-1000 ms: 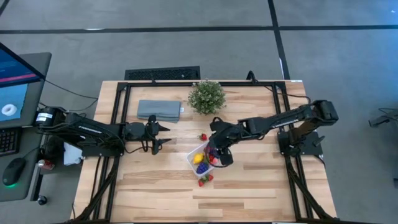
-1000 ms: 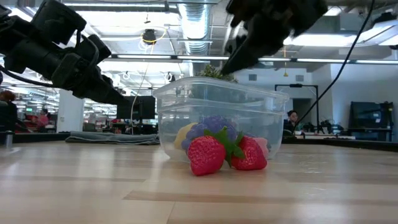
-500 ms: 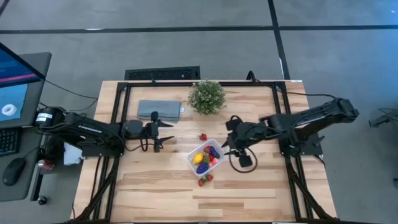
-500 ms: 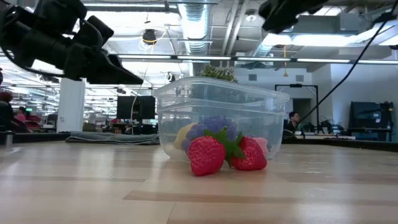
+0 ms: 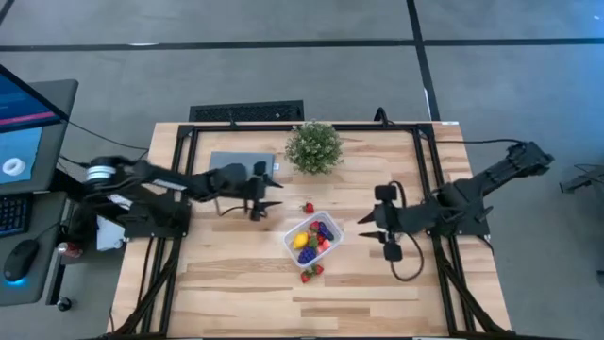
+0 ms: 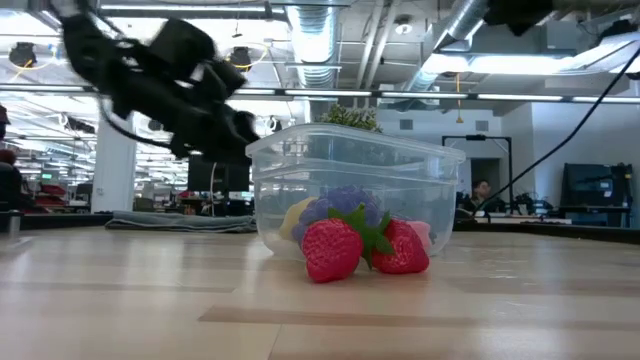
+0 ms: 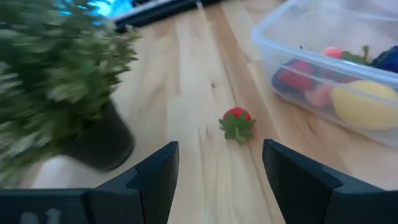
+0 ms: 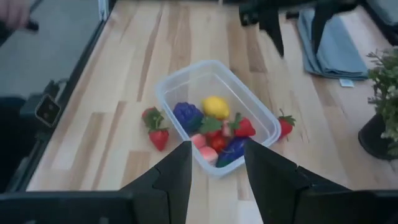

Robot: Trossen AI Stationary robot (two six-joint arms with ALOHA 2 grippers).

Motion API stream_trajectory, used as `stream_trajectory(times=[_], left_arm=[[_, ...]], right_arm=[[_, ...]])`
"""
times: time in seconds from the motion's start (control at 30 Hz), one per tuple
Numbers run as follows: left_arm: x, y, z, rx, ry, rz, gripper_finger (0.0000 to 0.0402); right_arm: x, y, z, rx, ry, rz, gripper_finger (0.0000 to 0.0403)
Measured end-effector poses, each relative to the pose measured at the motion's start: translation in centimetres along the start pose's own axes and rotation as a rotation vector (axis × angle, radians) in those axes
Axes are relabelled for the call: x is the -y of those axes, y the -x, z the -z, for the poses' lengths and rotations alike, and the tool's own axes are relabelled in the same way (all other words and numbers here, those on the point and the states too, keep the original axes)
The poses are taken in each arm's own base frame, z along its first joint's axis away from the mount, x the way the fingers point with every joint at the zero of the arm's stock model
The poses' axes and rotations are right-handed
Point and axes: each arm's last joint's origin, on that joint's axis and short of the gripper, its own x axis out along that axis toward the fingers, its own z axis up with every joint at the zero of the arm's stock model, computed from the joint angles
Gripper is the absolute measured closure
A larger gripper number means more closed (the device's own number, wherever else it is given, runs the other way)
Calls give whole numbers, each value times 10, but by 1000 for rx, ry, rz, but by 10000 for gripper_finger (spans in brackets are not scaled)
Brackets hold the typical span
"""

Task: Pick and placing Produce into tupperware
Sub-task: Put the red strawberry into the transparent bin

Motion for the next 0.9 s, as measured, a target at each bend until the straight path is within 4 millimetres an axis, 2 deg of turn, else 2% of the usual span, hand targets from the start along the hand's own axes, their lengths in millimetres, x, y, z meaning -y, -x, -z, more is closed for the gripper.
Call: stream_trajectory(times=[0.23, 0.37, 0.5, 0.63, 0.9], left_arm=[[-18, -54, 4, -146, -5, 164, 178], [-22, -74, 6, -168, -14, 227, 178], [-23, -80, 3, -145, -38, 261, 178], [-24, -81, -2, -105, -49, 292, 178], [-17, -100, -4, -101, -57, 358, 178]], right_arm=[[-36, 7, 37, 121, -49, 54, 232], [-54, 12, 59, 213, -82, 100, 232], [-69, 13, 76, 288, -124, 132, 232], [-81, 12, 85, 323, -129, 172, 232], [-90, 2, 91, 339, -108, 222, 232]])
